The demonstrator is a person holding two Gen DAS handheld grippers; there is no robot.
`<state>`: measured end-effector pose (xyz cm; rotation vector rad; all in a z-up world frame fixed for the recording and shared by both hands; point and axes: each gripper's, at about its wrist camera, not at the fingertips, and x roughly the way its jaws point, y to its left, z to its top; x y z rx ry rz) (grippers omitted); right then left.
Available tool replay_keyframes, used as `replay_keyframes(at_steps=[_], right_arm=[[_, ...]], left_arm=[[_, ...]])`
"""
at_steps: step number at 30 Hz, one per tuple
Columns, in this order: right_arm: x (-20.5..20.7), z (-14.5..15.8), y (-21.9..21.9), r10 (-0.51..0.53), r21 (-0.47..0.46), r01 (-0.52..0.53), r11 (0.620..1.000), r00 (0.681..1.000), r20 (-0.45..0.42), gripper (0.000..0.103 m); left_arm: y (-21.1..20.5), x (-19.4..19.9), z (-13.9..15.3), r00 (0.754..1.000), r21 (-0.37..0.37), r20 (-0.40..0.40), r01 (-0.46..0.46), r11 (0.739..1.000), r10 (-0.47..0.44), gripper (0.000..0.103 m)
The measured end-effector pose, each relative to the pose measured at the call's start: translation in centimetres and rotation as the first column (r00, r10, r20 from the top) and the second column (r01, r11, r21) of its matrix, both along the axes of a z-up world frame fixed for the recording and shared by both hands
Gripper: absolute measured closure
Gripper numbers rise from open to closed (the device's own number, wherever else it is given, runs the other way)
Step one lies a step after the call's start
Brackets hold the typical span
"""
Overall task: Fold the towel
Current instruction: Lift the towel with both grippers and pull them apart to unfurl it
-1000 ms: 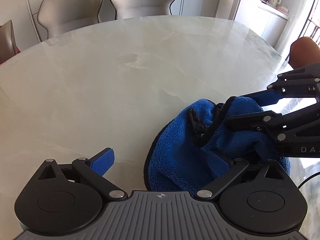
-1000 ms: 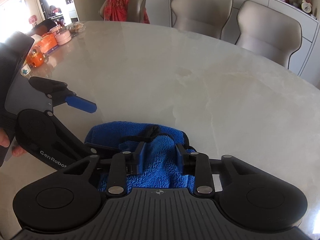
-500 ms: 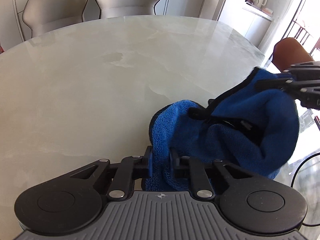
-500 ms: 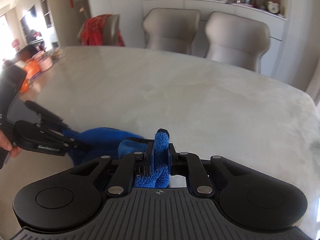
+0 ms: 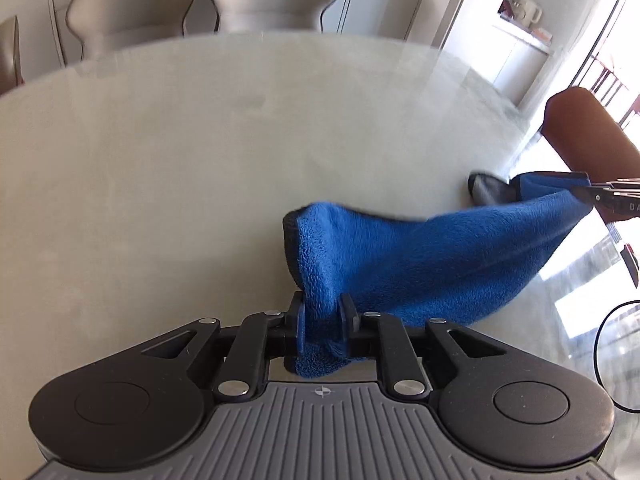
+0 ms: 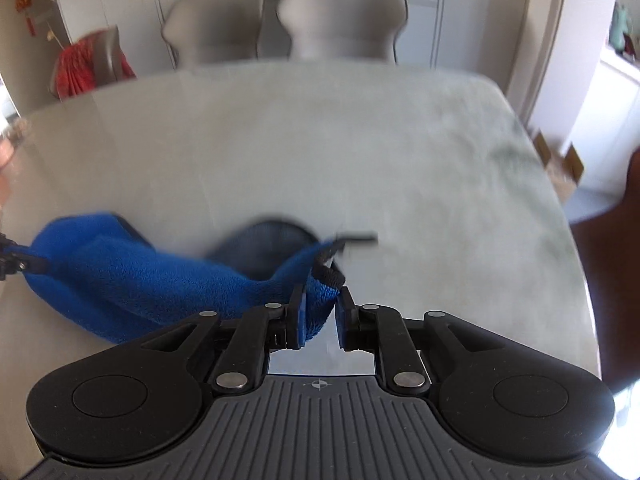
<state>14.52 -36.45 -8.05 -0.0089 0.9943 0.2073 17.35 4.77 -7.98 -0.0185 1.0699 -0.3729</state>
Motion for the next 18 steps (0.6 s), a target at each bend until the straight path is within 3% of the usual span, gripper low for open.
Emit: replay_keyframes(at_steps=[4,8,10,13,18], right_arm=[[-0.6,0.2,-0.7,-0.034,-0.019,0.034,0.999,0.999,0.006,0.070],[0.3,2.8,-1.4,-0.052,-0.059,0.057,0.997,0.995,0.081,0.060],[1.2,3.2,-1.7,-0.048,-0.031,0.051,0.998,0.994,0.100,0.052],[3.8,2.2,-2.0,-0.035,0.058,0.031,0.998,0.996,0.078,0.051],[6.7,-1.4,-1.7,-0.056,0.120,0.057,0.991,0.998,-0.019,0.051]], left_arm=[[1.3,-0.3,0.3,0.999,-0.011,-0.025,-0.023,1.000,0.022,0.057],[1.9,0.6,3.0,0.999,-0.021,0.039,-0.025,0.999,0.026,0.043],[1.7,1.9,4.0,0.997,-0.033,0.075,-0.033,0.999,0.036,0.030],[0.6,4.4,3.7,0.996,-0.045,0.078,-0.030,0.999,0.033,0.030],[-1.5,9.1,0.8,1.000,-0.009,-0.001,-0.026,1.000,0.026,0.030]])
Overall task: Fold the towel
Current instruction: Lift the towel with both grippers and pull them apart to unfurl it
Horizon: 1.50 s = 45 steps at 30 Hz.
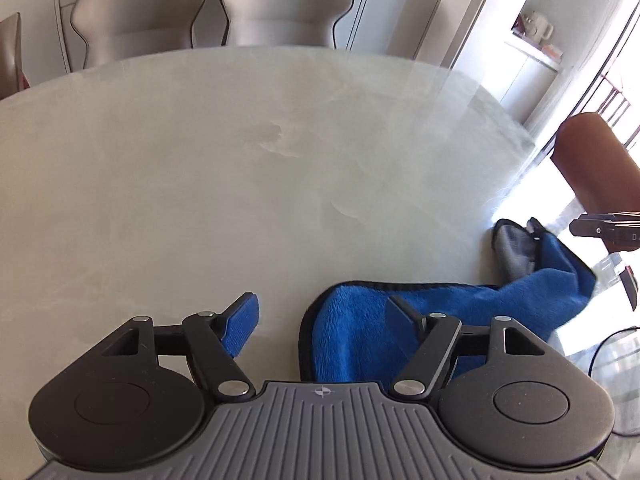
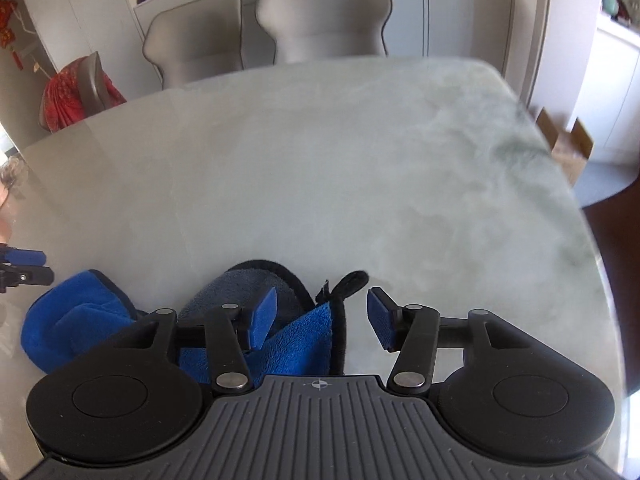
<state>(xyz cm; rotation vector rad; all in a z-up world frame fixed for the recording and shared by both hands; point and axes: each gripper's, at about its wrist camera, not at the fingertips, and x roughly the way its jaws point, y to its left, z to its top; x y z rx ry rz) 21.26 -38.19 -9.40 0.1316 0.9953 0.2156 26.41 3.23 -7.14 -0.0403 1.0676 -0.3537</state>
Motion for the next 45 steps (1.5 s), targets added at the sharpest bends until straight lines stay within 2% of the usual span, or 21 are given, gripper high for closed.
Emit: replay_keyframes(at_steps=[3,5,9,11,13,14,15,16,20,24,28,32,41,42,45], right_arm=[[0.6,-1.4,0.3,0.002,0.007,-0.001,1.000,1.000,-0.031,0.051],[0.6,-1.9,0.5,0.025,0.015,-0.025,1.000,0.999,-0.030,0.056],[0.1,-1.9,1.2,0.077,-0.017,-0.077,0.997,0.997,0.021,0.081],[-0.3,-1.4,1.4,0.095,-0.020,-0.094,0.995,0.994,0.055,0.085],[-0.7,-1.0,1.4,0.110,-0.010,-0.110,0.994,0.991,0.073,0.088],[-1.0,-0.7,1.4,0.120,-0.010,-0.119,0.993,0.989,0.082,0.089],[-1.3,-0.5,1.4,0.124,-0.010,-0.123,0.992,0.988,0.088,0.090],[-1.6,-0.3,1.4,0.126,-0.009,-0.126,0.992,0.988,0.094,0.091],[-3.1,1.4,0.1,0.089,0.052,-0.098,0.994,0.985,0.149,0.093],[-3.7,4.0,-1.1,0.066,0.082,-0.085,0.993,0.974,0.215,0.094],[-2.4,6.8,-1.7,0.057,0.105,-0.091,0.990,0.955,0.291,0.094],[0.2,9.5,-1.5,0.066,0.094,-0.108,0.990,0.929,0.365,0.095],[6.2,16.2,-0.8,0.101,0.085,-0.168,0.982,0.852,0.514,0.097],[6.5,16.6,-0.7,0.108,0.081,-0.175,0.981,0.847,0.521,0.097],[7.1,16.1,0.6,0.176,0.034,-0.217,0.976,0.863,0.473,0.095]], left_arm=[[-0.3,0.5,-1.5,0.999,-0.002,-0.045,0.001,1.000,-0.001,0.030],[-0.7,1.0,-2.3,0.997,0.009,-0.071,-0.003,1.000,0.004,0.030],[-1.4,1.1,-2.2,0.998,0.015,-0.063,0.029,0.999,-0.028,0.029],[-1.7,1.1,-2.0,0.997,0.018,-0.059,0.051,0.999,-0.050,0.035],[-2.2,0.7,-2.0,0.995,0.025,-0.051,0.090,0.996,-0.089,0.071],[-2.4,0.6,-2.0,0.993,0.030,-0.051,0.104,0.994,-0.102,0.079],[-2.6,0.5,-2.1,0.992,0.028,-0.056,0.112,0.993,-0.110,0.092],[-2.6,0.3,-2.0,0.992,0.013,-0.055,0.113,0.993,-0.113,0.095],[-2.3,-0.6,-1.2,0.997,-0.019,-0.008,0.078,0.997,-0.078,0.096],[-0.9,-0.9,1.5,0.998,-0.057,0.057,0.038,0.998,-0.035,0.096],[0.1,-0.2,4.7,0.991,-0.075,0.131,0.021,0.997,-0.011,0.096],[0.5,1.3,8.6,0.973,-0.066,0.229,0.004,0.998,0.011,0.096],[0.2,4.9,15.3,0.926,-0.037,0.378,-0.003,0.999,0.017,0.096],[0.0,5.2,15.8,0.922,-0.027,0.387,0.004,1.000,0.007,0.096],[-0.8,5.6,15.6,0.920,0.012,0.392,0.023,1.000,-0.026,0.096]])
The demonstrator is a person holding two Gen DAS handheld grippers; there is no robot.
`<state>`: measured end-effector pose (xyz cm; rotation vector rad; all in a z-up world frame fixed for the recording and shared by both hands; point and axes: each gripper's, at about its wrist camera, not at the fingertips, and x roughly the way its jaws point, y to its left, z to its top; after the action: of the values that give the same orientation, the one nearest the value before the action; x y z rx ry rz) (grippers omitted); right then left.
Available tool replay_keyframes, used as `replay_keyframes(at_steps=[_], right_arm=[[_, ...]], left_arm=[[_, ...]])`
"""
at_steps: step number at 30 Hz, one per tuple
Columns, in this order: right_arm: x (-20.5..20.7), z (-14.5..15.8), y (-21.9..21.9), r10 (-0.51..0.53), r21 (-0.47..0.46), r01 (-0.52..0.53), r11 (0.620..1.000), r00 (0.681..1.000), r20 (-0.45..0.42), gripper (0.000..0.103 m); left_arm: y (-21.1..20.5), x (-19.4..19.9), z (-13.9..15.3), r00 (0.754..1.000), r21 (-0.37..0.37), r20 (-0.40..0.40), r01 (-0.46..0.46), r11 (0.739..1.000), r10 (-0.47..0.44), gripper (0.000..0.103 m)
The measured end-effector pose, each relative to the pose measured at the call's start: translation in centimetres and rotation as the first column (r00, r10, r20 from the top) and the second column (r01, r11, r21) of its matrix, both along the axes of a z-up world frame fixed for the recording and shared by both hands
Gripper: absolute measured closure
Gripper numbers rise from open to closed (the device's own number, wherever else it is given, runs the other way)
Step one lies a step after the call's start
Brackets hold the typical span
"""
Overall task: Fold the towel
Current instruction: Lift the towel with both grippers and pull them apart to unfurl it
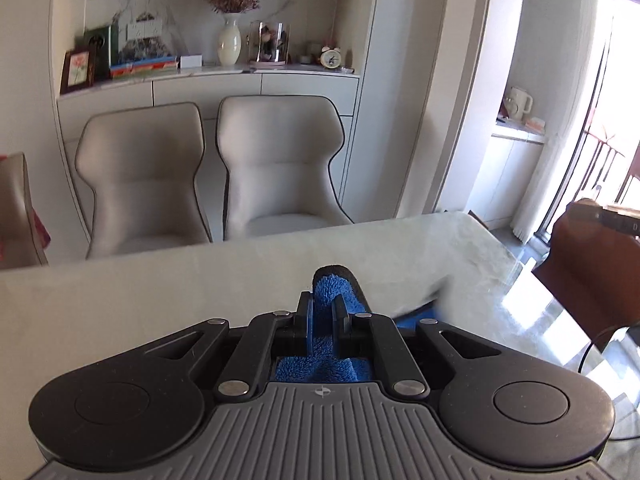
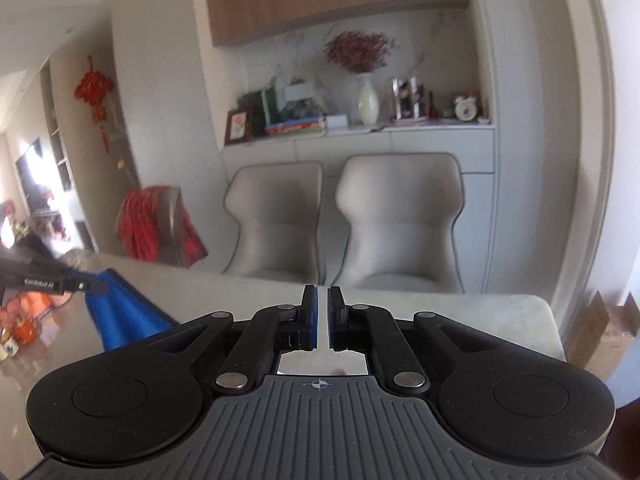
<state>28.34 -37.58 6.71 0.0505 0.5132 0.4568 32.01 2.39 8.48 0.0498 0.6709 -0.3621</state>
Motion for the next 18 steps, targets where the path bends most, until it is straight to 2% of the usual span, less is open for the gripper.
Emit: replay_keyframes(at_steps=[2,5,7,9,10,14,18], right_arm=[[0.2,-1.8,0.9,0.047,-0.009,-0.048,0.999,0.997,-0.067,0.094],[0.4,-5.8,2.0,0.129,0.055,-0.121,0.991,0.976,-0.177,0.088],[0.3,-8.1,3.4,0.144,0.068,-0.131,0.989,0.960,-0.242,0.081],[1.8,-10.3,4.5,0.130,0.035,-0.125,0.991,0.947,-0.293,0.070],[2.8,-11.3,5.0,0.114,0.013,-0.116,0.993,0.942,-0.315,0.069],[6.9,-13.7,6.7,0.022,-0.085,-0.053,0.995,0.942,-0.334,0.055],[8.8,-15.6,8.1,0.023,-0.088,-0.052,0.995,0.954,-0.300,0.049]], left_arm=[[-0.1,-0.3,-0.9,1.000,0.000,-0.026,0.003,1.000,-0.003,0.096],[0.9,-1.3,-3.4,0.996,0.001,-0.091,-0.005,1.000,0.006,0.096],[1.5,-1.8,-4.8,0.992,0.003,-0.128,-0.014,1.000,0.014,0.095],[2.5,-2.5,-6.4,0.985,0.002,-0.171,-0.028,1.000,0.028,0.095],[2.7,-2.6,-6.9,0.983,0.001,-0.181,-0.032,0.999,0.032,0.095],[3.9,-2.8,-8.6,0.975,0.004,-0.214,-0.056,0.998,0.056,0.095],[4.5,-2.5,-9.3,0.974,0.005,-0.216,-0.069,0.998,0.069,0.094]])
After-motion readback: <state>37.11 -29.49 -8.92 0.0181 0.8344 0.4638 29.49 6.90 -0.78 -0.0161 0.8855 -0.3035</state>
